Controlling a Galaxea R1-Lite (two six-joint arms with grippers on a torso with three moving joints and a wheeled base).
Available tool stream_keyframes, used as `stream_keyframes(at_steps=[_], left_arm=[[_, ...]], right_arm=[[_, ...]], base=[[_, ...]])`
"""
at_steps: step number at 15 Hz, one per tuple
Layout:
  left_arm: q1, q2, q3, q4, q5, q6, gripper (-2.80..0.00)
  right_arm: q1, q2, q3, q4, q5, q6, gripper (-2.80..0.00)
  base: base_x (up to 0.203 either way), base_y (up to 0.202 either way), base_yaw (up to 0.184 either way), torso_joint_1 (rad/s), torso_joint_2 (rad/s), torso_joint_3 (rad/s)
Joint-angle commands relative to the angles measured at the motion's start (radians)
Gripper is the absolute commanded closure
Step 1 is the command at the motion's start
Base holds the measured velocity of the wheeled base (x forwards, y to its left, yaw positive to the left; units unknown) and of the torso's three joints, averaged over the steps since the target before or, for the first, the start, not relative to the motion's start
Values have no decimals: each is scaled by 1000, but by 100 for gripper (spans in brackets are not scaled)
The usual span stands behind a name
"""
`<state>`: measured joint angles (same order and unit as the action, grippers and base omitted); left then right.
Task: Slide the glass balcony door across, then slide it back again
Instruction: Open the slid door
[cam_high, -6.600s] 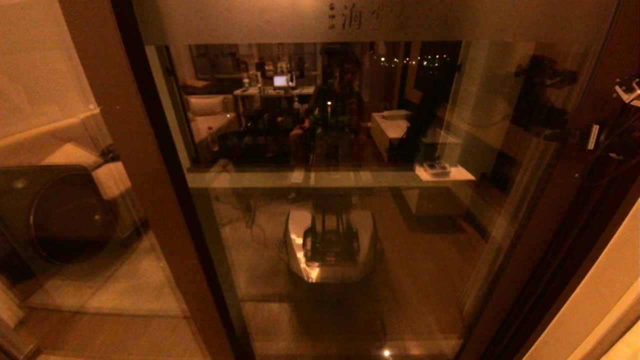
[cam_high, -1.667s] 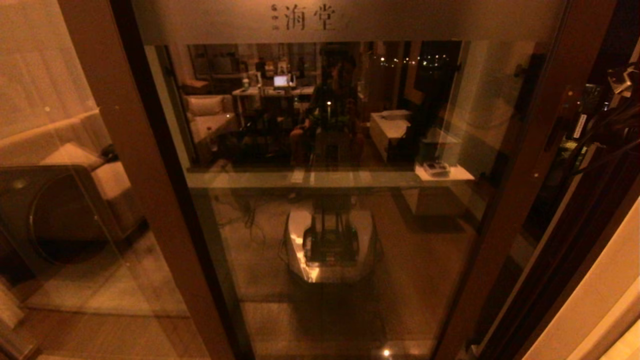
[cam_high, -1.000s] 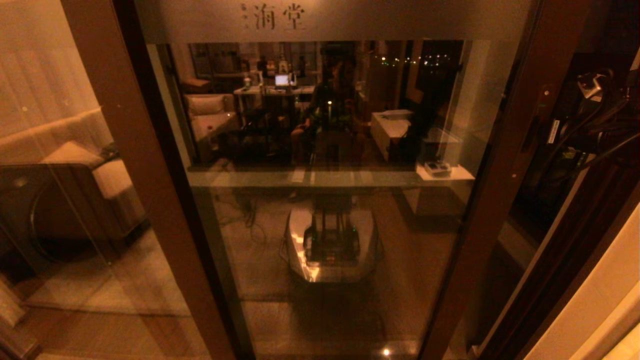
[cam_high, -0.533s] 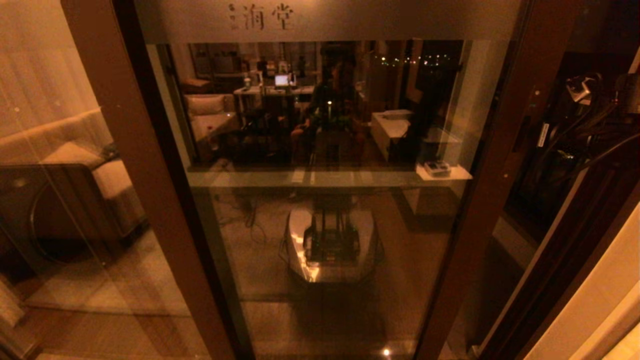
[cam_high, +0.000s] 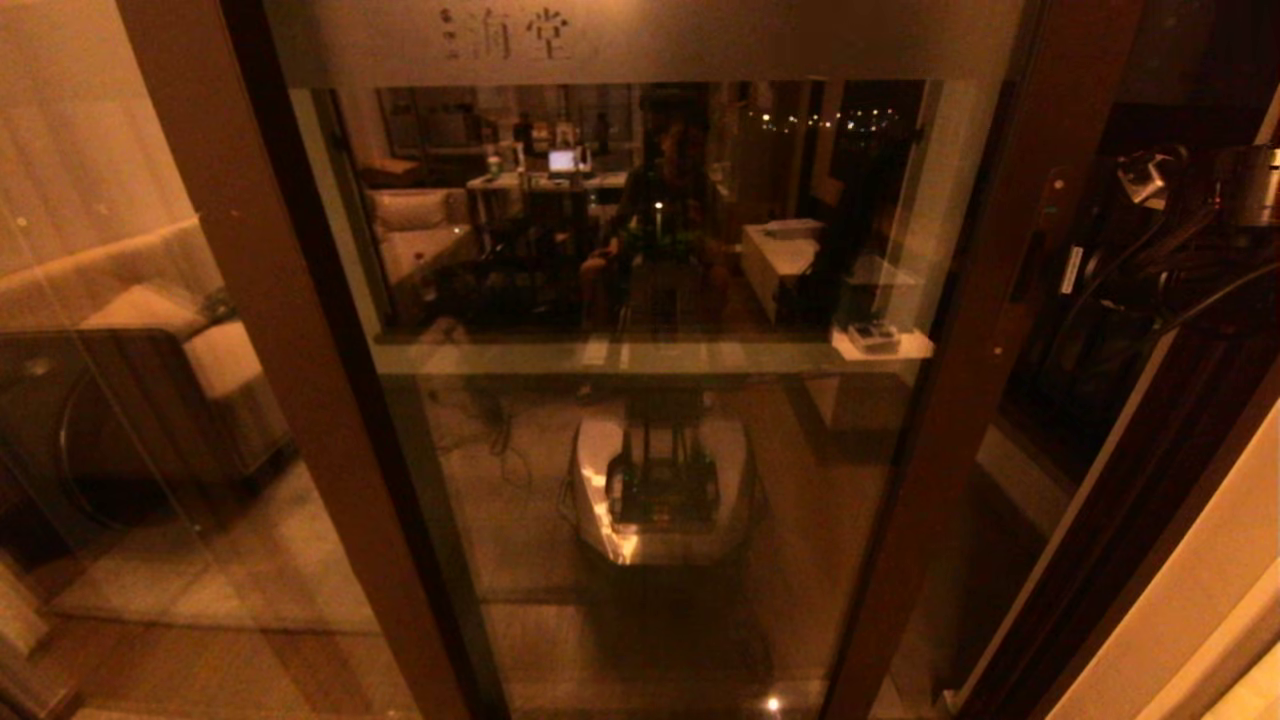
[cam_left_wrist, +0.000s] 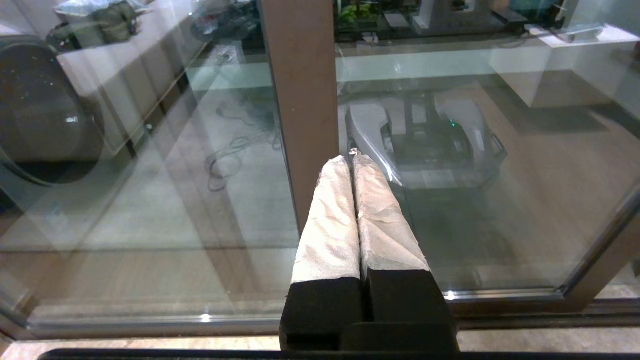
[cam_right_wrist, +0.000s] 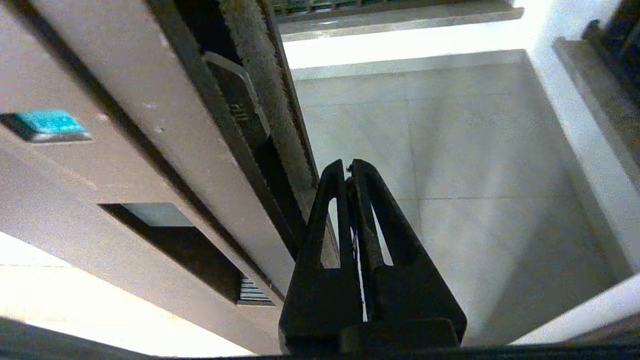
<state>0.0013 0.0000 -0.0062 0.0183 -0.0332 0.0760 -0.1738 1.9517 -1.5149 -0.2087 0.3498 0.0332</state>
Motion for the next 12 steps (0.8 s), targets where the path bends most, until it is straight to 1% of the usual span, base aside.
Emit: stream_keyframes(at_steps=[1, 3, 9, 12], left_arm=[[0, 0, 0, 0, -1, 1, 0], [0, 0, 0, 0, -1, 0, 0], [0, 0, 0, 0, -1, 1, 0], [0, 0, 0, 0, -1, 1, 0]], right_arm=[[2, 0, 1, 0, 5, -1, 0], [4, 1, -1, -1, 6, 1, 0], [60, 0, -2, -1, 3, 10, 0], [74, 4, -5, -1, 3, 11, 0]], base=[[0, 0, 0, 0, 0, 0], [0, 0, 0, 0, 0, 0], [0, 0, 0, 0, 0, 0], [0, 0, 0, 0, 0, 0]])
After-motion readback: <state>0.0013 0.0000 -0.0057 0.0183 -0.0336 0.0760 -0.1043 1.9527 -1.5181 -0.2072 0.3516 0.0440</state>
